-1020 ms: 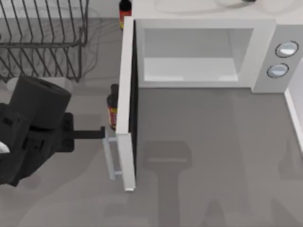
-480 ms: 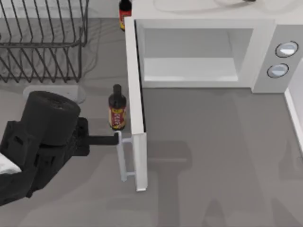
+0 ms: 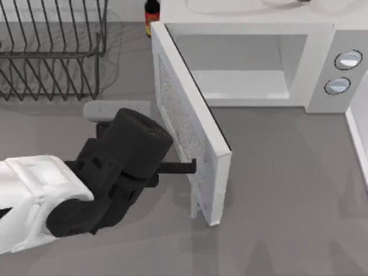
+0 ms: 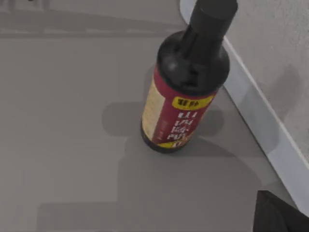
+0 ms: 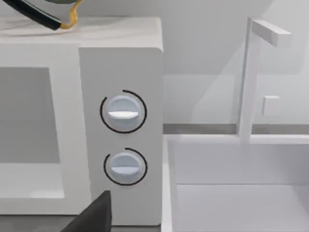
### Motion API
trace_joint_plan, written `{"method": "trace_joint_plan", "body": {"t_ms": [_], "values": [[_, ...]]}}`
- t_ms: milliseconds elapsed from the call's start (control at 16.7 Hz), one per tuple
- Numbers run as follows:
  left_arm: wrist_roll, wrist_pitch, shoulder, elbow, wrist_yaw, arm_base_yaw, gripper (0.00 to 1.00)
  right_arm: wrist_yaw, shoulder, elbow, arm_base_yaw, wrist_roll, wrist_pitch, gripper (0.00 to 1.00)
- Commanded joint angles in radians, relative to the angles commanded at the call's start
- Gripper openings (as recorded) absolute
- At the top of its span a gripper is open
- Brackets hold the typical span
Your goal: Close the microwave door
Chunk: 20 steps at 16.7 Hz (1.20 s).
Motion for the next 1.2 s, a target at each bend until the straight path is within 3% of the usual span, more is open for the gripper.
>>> {"method": "trace_joint_plan", "body": {"t_ms": [240,600,1200], "values": [[-0.084,-0.018,0.103,0.090,-0.072,-0.103,0.00,0.000,0.000,0.000,0.000,0.000,0.000,1.00],[-0.094,-0.026,0.117,0.106,-0.076,-0.111,0.00,0.000,0.000,0.000,0.000,0.000,0.000,1.00],[-0.250,-0.166,0.421,0.462,-0.173,-0.274,0.00,0.000,0.000,0.000,0.000,0.000,0.000,1.00]]}}
